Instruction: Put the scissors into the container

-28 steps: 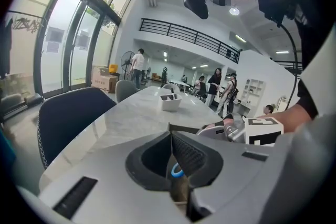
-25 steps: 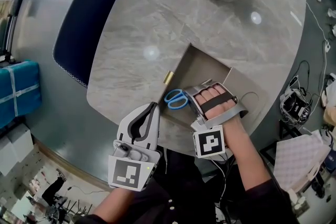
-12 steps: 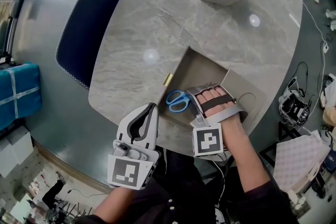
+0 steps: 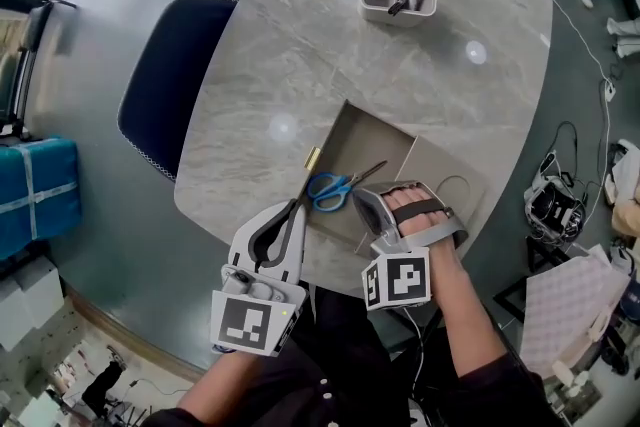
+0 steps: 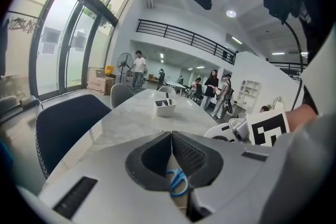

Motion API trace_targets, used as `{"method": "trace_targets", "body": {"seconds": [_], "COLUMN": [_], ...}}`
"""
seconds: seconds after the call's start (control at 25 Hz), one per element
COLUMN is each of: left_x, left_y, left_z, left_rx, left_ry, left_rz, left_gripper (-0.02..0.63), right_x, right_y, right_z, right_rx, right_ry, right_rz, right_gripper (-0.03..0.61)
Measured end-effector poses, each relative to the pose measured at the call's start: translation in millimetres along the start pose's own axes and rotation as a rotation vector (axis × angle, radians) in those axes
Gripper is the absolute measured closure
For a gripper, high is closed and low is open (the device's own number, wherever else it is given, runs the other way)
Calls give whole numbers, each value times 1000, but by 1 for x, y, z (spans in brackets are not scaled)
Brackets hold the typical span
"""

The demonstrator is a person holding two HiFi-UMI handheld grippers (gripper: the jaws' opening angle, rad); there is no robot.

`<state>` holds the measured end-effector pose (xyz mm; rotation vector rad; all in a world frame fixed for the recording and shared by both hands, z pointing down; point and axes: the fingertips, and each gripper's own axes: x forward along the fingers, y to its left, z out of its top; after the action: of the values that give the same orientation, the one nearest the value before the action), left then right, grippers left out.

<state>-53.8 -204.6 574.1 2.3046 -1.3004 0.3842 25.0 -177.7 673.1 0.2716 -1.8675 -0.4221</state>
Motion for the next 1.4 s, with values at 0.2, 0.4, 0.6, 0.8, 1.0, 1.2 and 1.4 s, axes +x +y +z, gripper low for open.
{"method": "trace_targets", "body": {"seconds": [0.2, 0.4, 0.6, 0.8, 1.0, 1.2, 1.4], "left_x": [-8, -21, -42, -58, -72, -90, -106], "left_y": [-16, -34, -53, -69, -76, -81, -81], "left_z": [20, 49, 73, 94, 120, 141, 155], "left_rx": [33, 75, 89, 120, 143, 161, 177], "left_ry": [-19, -62, -90, -130, -187, -241, -301], "left_rz": [-25, -63, -96, -130, -137, -141, -137], "left_gripper": [597, 598, 598, 598, 598, 598, 598], "right_x": [-30, -73, -127, -166, -211, -253, -297], "right_y": [-14, -34, -51, -62, -81, -91, -97], "right_z": [1, 3, 8, 8, 16, 16, 9], "right_rx": [99, 245, 439, 616, 836, 1041, 1127], "right_ry": [-3, -30, -95, -183, -343, -495, -620], "right_rz": [-56, -124, -204, -303, -432, -588, -822], "right_gripper": [581, 581, 581, 581, 581, 581, 581]}}
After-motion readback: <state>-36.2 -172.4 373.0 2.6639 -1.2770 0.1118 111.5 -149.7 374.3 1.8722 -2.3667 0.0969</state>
